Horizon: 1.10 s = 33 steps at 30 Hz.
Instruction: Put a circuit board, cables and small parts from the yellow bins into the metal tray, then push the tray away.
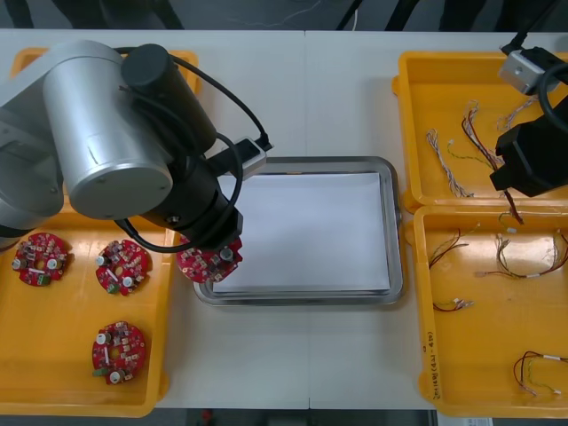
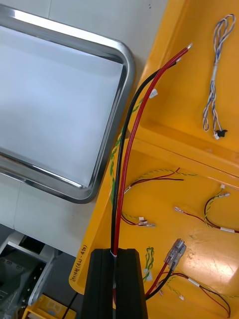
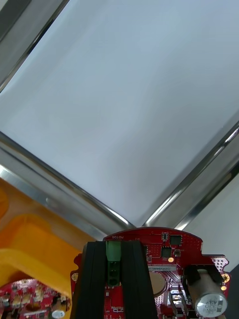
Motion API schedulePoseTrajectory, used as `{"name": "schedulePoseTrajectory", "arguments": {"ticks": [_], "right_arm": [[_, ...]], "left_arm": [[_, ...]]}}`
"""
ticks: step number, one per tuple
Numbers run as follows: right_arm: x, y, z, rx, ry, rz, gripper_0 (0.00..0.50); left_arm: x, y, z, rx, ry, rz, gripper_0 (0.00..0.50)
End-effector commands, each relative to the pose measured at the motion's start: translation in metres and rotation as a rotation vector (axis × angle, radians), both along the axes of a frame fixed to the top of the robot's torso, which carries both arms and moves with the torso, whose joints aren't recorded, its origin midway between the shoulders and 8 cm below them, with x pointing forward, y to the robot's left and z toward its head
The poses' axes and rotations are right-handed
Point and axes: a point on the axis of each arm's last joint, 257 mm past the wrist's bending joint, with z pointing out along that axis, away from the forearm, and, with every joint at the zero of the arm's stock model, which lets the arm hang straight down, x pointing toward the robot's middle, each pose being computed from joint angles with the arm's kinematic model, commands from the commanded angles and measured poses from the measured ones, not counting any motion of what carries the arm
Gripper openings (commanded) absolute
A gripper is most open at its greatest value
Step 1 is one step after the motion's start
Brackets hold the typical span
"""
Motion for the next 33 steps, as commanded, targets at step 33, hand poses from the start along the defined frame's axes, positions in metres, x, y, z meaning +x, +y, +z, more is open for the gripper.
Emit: {"name": "schedulePoseTrajectory", "arguments": {"ticks": [33], "right_arm": [[-0.012, 0.046, -0.024, -0.227, -0.082, 0.35, 0.0]], "left_arm": [[0.046, -0.049, -0.065, -0.094, -0.037, 0.05, 0.0]]}}
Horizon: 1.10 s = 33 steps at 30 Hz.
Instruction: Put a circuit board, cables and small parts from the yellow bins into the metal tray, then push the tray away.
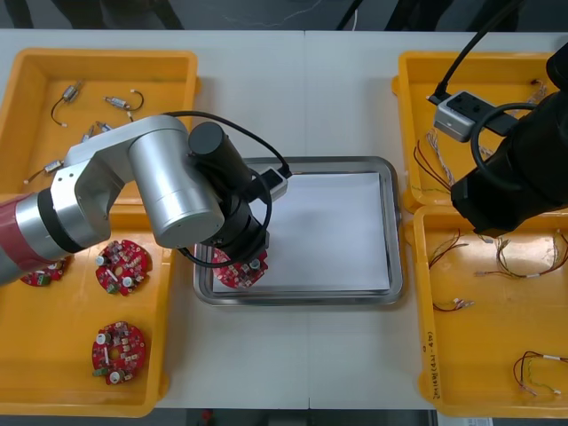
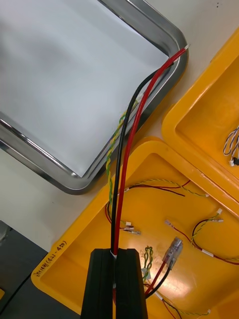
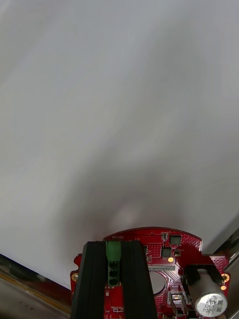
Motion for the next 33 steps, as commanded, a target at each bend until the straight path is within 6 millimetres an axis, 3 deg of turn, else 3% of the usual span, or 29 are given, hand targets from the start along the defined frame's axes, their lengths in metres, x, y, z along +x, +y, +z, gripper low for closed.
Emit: {"name": "schedulePoseTrajectory", "arguments": {"ticks": [1, 11, 19, 20, 21, 23, 25, 27, 33], "right_arm": [[-0.001, 0.019, 0.008, -0.036, -0.026, 0.109, 0.0], [0.012, 0.034, 0.005, -0.075, -0.012, 0.14, 0.0], [0.018, 0.031, 0.003, -0.07, 0.005, 0.123, 0.0], [0.018, 0.031, 0.003, -0.07, 0.005, 0.123, 0.0], [0.018, 0.031, 0.003, -0.07, 0.005, 0.123, 0.0], [0.018, 0.031, 0.003, -0.071, 0.005, 0.122, 0.0], [0.018, 0.031, 0.002, -0.072, 0.006, 0.123, 0.0], [0.017, 0.031, 0.002, -0.07, 0.007, 0.124, 0.0], [0.015, 0.031, 0.001, -0.07, 0.018, 0.13, 0.0]], "left_arm": [[0.008, -0.021, 0.015, -0.061, -0.021, 0.062, 0.0], [0.01, -0.026, 0.008, -0.08, -0.017, 0.061, 0.0], [0.01, -0.025, 0.007, -0.079, -0.016, 0.063, 0.015], [0.01, -0.027, 0.008, -0.085, -0.016, 0.063, 0.14], [0.01, -0.027, 0.008, -0.088, -0.017, 0.064, 0.228], [0.01, -0.028, 0.008, -0.092, -0.018, 0.066, 0.368], [0.01, -0.028, 0.008, -0.097, -0.015, 0.07, 0.47], [0.011, -0.028, 0.009, -0.099, -0.017, 0.074, 0.5], [0.012, -0.029, 0.012, -0.11, -0.017, 0.09, 0.5]]}}
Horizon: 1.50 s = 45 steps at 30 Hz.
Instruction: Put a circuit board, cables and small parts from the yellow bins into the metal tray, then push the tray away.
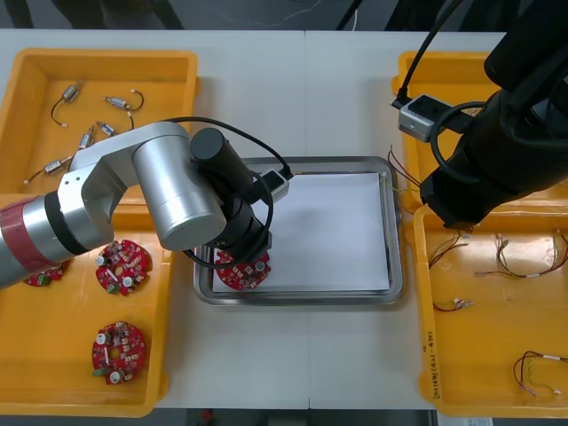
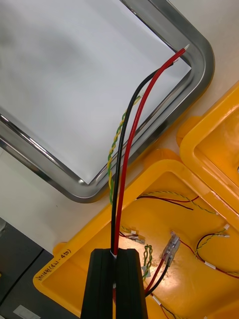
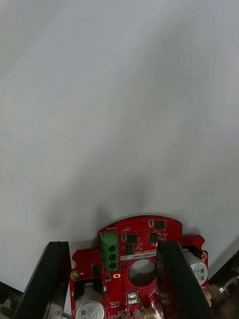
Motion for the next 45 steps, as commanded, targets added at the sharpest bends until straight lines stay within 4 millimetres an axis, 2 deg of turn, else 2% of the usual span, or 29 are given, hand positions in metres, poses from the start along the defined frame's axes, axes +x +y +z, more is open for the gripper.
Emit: {"name": "schedulePoseTrajectory", "arguments": {"ticks": [1, 4, 10, 19, 25, 29, 35, 39, 42, 45], "right_arm": [[0.002, 0.008, 0.011, -0.022, -0.031, 0.084, 0.0], [0.002, 0.008, 0.011, -0.022, -0.031, 0.084, 0.0], [0.0, 0.009, 0.01, -0.02, -0.023, 0.092, 0.0], [-0.005, 0.023, 0.011, -0.009, -0.022, 0.148, 0.0], [-0.005, 0.047, 0.011, -0.037, -0.045, 0.233, 0.0], [-0.002, 0.062, 0.007, -0.078, -0.07, 0.285, 0.0], [-0.002, 0.086, -0.007, -0.125, -0.074, 0.367, 0.0], [0.001, 0.095, -0.016, -0.177, -0.074, 0.468, 0.0], [0.004, 0.098, -0.021, -0.196, -0.06, 0.527, 0.0], [0.005, 0.102, -0.025, -0.207, -0.051, 0.576, 0.0]], "left_arm": [[0.007, -0.025, 0.022, -0.09, -0.016, 0.086, 0.5], [0.01, -0.024, 0.03, -0.11, -0.012, 0.107, 0.5], [0.016, -0.016, 0.062, -0.159, 0.019, 0.173, 0.5], [0.017, 0.009, 0.108, -0.154, 0.017, 0.245, 0.5], [0.016, 0.035, 0.141, -0.149, 0.014, 0.303, 0.5], [0.016, 0.059, 0.161, -0.142, 0.008, 0.354, 0.5], [0.012, 0.101, 0.185, -0.111, 0.001, 0.442, 0.5], [0.019, 0.121, 0.201, -0.14, -0.029, 0.492, 0.5], [0.022, 0.138, 0.206, -0.167, -0.036, 0.536, 0.5], [0.021, 0.155, 0.202, -0.175, -0.027, 0.571, 0.5]]}}
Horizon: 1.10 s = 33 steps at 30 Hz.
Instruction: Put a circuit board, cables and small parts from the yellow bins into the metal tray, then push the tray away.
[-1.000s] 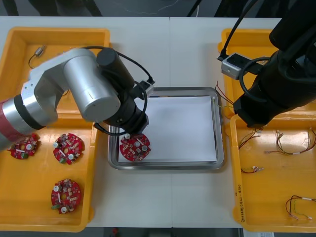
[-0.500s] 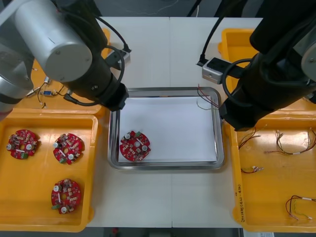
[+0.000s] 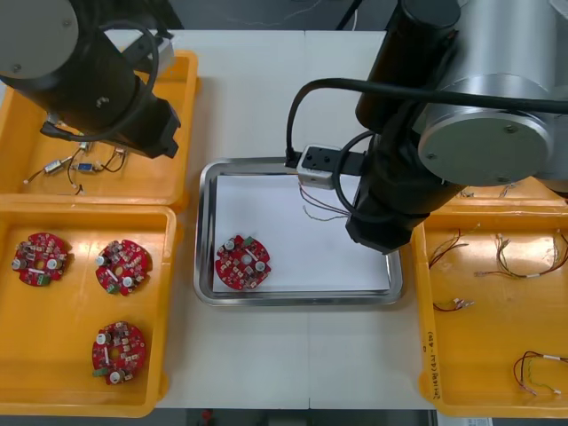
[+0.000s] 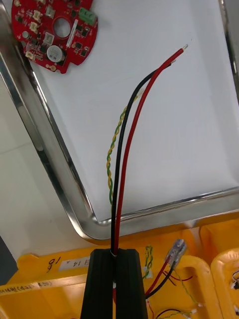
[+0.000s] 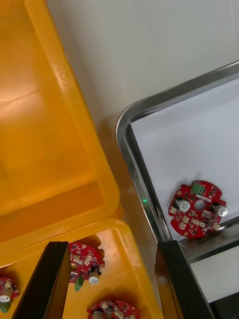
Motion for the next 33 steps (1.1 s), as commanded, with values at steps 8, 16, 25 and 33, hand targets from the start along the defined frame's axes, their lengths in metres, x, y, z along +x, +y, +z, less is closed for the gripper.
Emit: {"name": "schedulePoseTrajectory", "arguments": {"ticks": [8, 16, 25, 33], "right_arm": [[0.021, 0.02, -0.01, -0.1, -0.069, 0.236, 0.0], [0.034, 0.022, -0.034, -0.133, -0.121, 0.286, 0.0], [0.023, 0.015, -0.075, -0.071, -0.065, 0.268, 0.0], [0.021, 0.003, -0.106, -0.105, -0.019, 0.241, 0.0]], "left_arm": [[0.003, 0.08, 0.015, -0.026, -0.051, 0.22, 0.5], [0.008, 0.112, 0.012, -0.07, -0.018, 0.3, 0.5], [0.012, 0.14, 0.001, -0.064, 0.041, 0.338, 0.5], [0.017, 0.158, -0.001, -0.069, 0.08, 0.371, 0.5]]}}
